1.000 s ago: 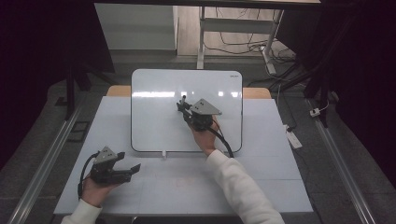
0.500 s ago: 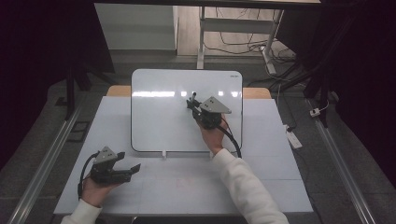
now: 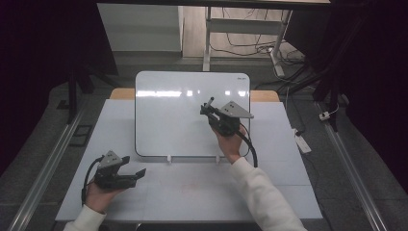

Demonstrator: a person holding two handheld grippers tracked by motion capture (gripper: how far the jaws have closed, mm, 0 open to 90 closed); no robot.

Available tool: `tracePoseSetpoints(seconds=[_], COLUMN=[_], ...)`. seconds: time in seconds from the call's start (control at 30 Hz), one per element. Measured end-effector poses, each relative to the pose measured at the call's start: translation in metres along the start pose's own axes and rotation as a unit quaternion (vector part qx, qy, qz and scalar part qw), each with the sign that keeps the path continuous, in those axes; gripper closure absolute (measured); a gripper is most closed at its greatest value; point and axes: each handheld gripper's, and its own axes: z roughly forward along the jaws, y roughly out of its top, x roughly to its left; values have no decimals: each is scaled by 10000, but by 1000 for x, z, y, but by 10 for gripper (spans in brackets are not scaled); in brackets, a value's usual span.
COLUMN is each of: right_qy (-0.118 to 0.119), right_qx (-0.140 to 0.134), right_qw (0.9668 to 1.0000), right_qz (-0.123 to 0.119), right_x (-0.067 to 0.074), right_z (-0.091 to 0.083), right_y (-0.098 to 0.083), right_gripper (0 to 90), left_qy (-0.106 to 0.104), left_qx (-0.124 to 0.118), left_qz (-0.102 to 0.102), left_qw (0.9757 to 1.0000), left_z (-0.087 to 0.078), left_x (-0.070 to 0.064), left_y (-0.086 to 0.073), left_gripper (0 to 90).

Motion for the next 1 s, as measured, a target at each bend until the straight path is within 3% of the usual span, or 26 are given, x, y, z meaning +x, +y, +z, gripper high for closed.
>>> tracePoseSetpoints(seconds=[0.37,0.5,0.63,0.77,1.0], right_qy=[562,752,836,737,170], right_qx=[297,330,400,518,830], right_qw=[9975,9954,9946,9952,9958], right_qz=[319,497,457,373,340], right_x=[6,7,12,12,-1], right_z=[-64,-78,-84,-89,-96], right_y=[-13,-16,-15,-16,-18], right_gripper=[807,806,806,806,806], left_qy=[-52,-96,-133,-144,-100], left_qx=[-57,-83,-89,-39,-11], left_qz=[308,416,625,702,633], left_qw=[9995,9991,9979,9974,9979], left_z=[7,12,14,16,15], left_x=[-16,-23,-34,-37,-31], left_y=[13,19,24,25,20], left_gripper=[198,204,209,210,211])
